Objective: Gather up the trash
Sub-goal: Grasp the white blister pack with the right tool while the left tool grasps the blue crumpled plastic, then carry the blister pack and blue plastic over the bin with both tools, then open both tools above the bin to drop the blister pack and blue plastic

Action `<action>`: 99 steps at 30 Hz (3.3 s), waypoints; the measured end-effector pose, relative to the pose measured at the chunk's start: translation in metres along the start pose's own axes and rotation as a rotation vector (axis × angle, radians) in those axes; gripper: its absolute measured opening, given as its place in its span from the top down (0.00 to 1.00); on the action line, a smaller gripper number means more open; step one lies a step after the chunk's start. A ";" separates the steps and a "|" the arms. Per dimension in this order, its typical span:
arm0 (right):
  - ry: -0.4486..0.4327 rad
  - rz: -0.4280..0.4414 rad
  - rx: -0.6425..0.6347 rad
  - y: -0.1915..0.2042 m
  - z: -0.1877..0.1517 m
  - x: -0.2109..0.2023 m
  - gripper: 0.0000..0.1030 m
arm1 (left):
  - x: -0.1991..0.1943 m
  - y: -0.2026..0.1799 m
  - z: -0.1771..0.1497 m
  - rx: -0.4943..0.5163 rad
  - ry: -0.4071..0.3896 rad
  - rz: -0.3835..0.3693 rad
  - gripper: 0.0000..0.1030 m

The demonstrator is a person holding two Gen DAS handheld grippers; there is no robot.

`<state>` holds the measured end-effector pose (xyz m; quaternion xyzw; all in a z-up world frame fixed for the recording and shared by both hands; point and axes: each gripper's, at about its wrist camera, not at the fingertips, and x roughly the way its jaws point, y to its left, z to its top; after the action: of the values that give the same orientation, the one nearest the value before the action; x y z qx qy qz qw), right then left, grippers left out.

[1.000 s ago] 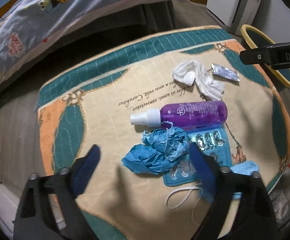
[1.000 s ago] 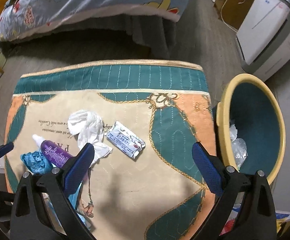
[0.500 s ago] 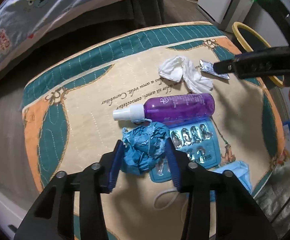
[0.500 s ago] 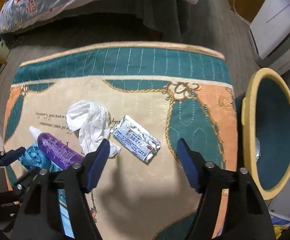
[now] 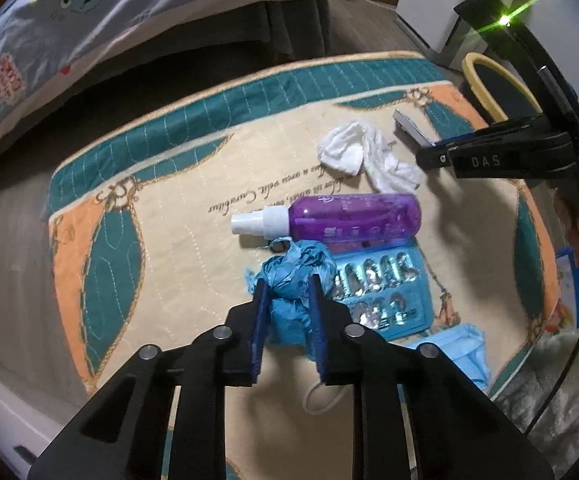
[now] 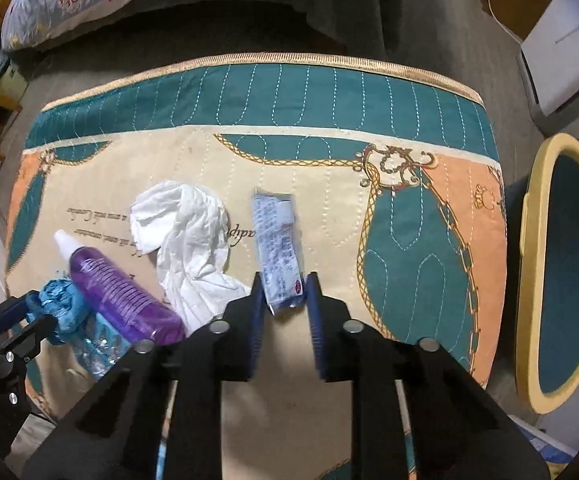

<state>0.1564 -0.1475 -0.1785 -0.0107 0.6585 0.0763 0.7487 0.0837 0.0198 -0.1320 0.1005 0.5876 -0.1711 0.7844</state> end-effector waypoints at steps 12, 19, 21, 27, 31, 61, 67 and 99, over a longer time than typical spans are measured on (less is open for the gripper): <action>-0.089 0.060 0.058 -0.015 -0.017 -0.042 0.91 | -0.025 -0.017 0.001 0.038 -0.074 0.014 0.90; -0.157 0.129 0.113 -0.026 -0.026 -0.073 0.91 | -0.055 -0.023 0.010 0.005 -0.164 -0.023 0.90; -0.176 0.145 0.131 -0.030 -0.028 -0.083 0.91 | -0.063 -0.028 0.013 0.004 -0.189 -0.028 0.90; -0.222 0.159 0.185 -0.055 -0.039 -0.104 0.91 | -0.074 -0.049 0.023 0.031 -0.232 -0.033 0.90; -0.250 0.154 0.220 -0.080 -0.048 -0.117 0.91 | -0.076 -0.064 0.032 0.047 -0.245 -0.034 0.90; -0.250 0.061 0.389 -0.237 -0.093 -0.117 0.91 | -0.027 -0.194 0.107 0.115 -0.270 -0.117 0.90; -0.226 0.036 0.411 -0.260 -0.097 -0.110 0.91 | -0.008 -0.221 0.118 0.129 -0.250 -0.147 0.90; -0.105 0.019 0.475 -0.293 -0.105 -0.074 0.90 | 0.050 -0.280 0.133 0.194 -0.217 -0.155 0.88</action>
<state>0.0815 -0.4571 -0.1446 0.1759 0.6183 -0.0734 0.7625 0.1056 -0.2931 -0.1291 0.1112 0.4861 -0.2971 0.8143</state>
